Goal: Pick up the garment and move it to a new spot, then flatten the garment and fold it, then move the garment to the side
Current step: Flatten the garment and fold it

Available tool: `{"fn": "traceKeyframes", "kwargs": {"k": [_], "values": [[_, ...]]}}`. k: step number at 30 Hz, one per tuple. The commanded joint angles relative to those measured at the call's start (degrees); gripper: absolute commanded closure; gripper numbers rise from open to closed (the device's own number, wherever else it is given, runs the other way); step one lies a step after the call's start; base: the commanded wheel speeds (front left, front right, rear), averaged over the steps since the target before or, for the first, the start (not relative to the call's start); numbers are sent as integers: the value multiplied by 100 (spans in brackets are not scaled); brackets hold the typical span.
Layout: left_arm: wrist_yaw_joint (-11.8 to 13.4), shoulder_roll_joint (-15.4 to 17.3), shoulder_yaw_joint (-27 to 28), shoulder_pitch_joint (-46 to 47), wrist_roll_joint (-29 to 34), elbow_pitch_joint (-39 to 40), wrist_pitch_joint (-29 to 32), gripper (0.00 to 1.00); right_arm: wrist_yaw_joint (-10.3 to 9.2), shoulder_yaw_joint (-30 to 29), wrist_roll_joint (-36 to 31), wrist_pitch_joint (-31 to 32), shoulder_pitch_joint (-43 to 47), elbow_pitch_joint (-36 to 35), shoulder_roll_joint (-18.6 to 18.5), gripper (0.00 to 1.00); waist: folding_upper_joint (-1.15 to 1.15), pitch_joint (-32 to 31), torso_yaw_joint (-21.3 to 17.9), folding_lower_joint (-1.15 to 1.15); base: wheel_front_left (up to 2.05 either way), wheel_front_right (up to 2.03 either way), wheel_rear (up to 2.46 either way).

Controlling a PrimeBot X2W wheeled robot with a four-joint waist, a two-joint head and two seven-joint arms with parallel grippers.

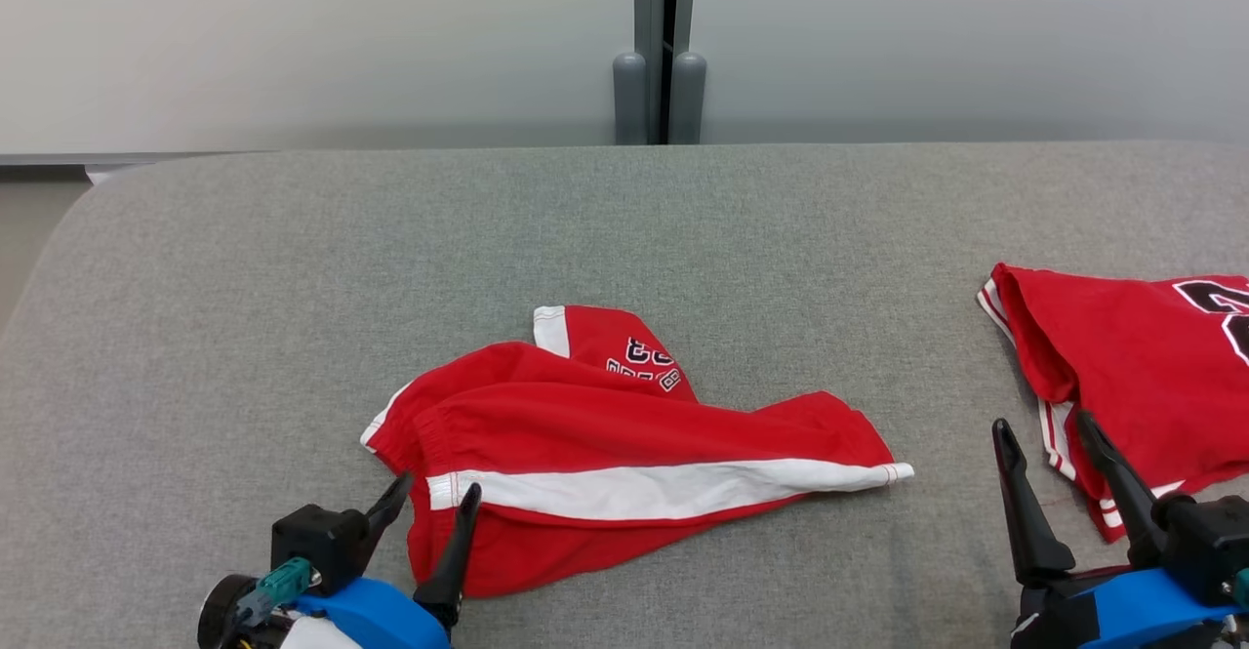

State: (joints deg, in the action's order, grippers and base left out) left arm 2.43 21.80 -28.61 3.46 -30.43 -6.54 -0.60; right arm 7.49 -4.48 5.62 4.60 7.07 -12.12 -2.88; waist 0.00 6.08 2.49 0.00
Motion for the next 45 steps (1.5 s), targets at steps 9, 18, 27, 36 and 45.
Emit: {"fn": "traceKeyframes", "kwargs": {"k": [9, 18, 27, 36, 45], "values": [[-258, -79, -19, 283, -372, -502, 339, 0, 1, -17, 59, -85, -152, 115, -3, 0, 0, 252, -82, 0, 0, 0, 0], [-473, -95, -55, 438, -572, -671, 437, 100, 1, 2, 44, -133, -224, 289, -3, 0, 0, 319, -130, 0, 0, 0, 0], [-432, -51, -76, 552, -480, -618, 349, 100, 1, 454, -96, -94, -216, 1222, -169, 0, 0, 409, -55, 0, 0, 0, 0], [-414, -83, -105, 680, -454, -568, 286, 100, 1, 960, 106, -430, -867, 2349, -267, 0, 0, 607, 61, 0, 0, 0, 0], [-389, -29, -76, 733, -417, -503, 158, 100, 1, 1107, 176, -669, -1185, 2541, -348, 100, 0, 607, 77, 0, 0, 0, 0]]}}
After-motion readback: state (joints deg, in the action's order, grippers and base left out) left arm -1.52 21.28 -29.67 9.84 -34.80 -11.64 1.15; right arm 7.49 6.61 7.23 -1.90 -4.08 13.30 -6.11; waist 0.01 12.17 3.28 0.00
